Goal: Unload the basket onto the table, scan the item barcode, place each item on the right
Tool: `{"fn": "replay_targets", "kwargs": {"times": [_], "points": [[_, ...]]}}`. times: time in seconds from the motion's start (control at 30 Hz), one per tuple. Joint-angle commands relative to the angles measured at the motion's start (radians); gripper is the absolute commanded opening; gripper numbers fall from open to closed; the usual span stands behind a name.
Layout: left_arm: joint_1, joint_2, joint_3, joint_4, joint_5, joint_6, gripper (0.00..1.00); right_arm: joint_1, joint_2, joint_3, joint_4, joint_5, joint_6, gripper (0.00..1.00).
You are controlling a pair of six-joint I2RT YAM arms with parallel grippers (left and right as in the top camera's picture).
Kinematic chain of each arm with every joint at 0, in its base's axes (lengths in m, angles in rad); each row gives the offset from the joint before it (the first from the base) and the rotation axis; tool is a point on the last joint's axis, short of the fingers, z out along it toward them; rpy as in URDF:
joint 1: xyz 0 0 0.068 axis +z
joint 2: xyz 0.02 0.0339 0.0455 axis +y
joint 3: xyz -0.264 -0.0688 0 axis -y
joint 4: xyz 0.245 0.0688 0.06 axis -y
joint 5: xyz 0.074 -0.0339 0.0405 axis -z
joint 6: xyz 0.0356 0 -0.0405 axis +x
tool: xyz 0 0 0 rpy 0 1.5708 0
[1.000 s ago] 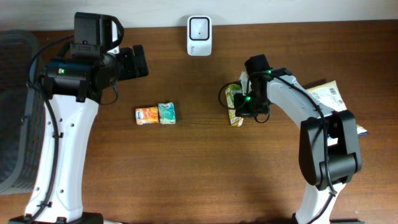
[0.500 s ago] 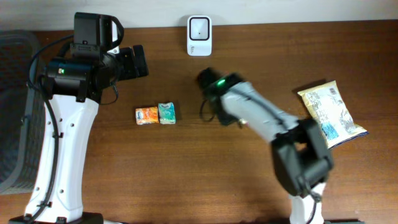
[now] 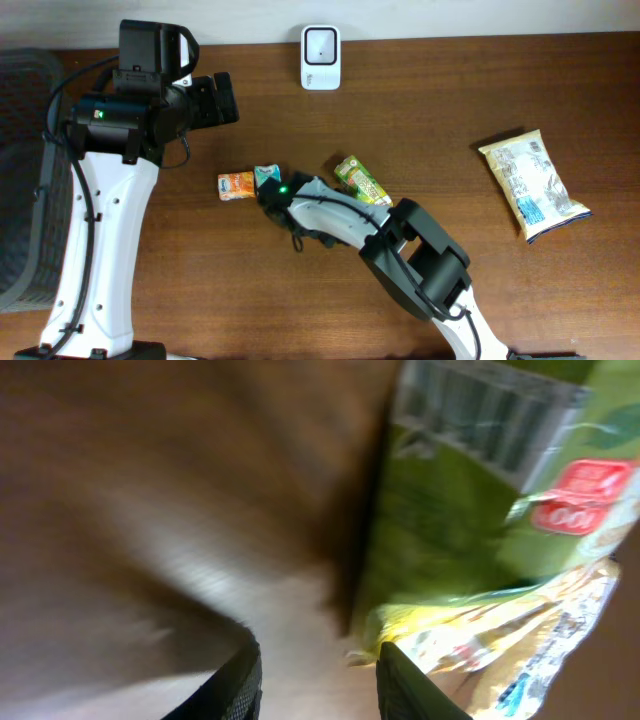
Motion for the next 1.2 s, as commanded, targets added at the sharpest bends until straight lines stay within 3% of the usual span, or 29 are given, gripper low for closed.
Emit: {"fn": "replay_targets", "kwargs": {"times": [0.0, 0.13, 0.2, 0.27, 0.33, 0.37, 0.4, 0.57, 0.83, 0.9, 1.07, 1.17], "points": [[0.001, -0.012, 0.004, -0.002, -0.007, 0.013, 0.99, -0.022, -0.033, 0.048, 0.008, -0.185, 0.029, 0.37], [0.001, -0.012, 0.004, -0.002, -0.007, 0.013, 0.99, -0.118, -0.140, 0.087, 0.010, -0.304, 0.015, 0.41], [0.001, -0.012, 0.004, -0.002, -0.008, 0.013, 0.99, -0.213, -0.201, 0.087, 0.006, -0.421, -0.066, 0.54], [0.001, -0.012, 0.004, -0.002, -0.007, 0.013, 0.99, -0.283, -0.222, 0.087, -0.005, -0.505, -0.143, 0.58], [0.001, -0.012, 0.004, -0.002, -0.007, 0.013, 0.99, -0.366, -0.227, 0.087, -0.016, -0.604, -0.217, 0.76], [0.001, -0.012, 0.004, -0.002, -0.007, 0.013, 0.99, -0.397, -0.225, 0.085, -0.016, -0.650, -0.252, 0.93], [0.001, -0.012, 0.004, -0.002, -0.007, 0.013, 0.99, -0.424, -0.220, 0.083, -0.015, -0.694, -0.291, 0.99], [0.001, -0.012, 0.004, -0.002, -0.007, 0.013, 0.99, -0.506, -0.177, 0.052, -0.013, -0.868, -0.478, 0.99], [0.001, -0.012, 0.004, -0.002, -0.007, 0.013, 0.99, -0.500, -0.161, -0.132, 0.135, -0.851, -0.481, 0.97], [0.001, -0.012, 0.004, -0.002, -0.008, 0.013, 0.99, -0.500, -0.161, -0.180, 0.177, -0.849, -0.480, 0.90], [0.001, -0.012, 0.004, -0.002, -0.007, 0.013, 0.99, -0.504, -0.161, -0.230, 0.261, -0.849, -0.469, 0.55], [0.001, -0.012, 0.004, -0.002, -0.007, 0.013, 0.99, -0.512, -0.161, -0.229, 0.275, -0.849, -0.445, 0.43]]}}
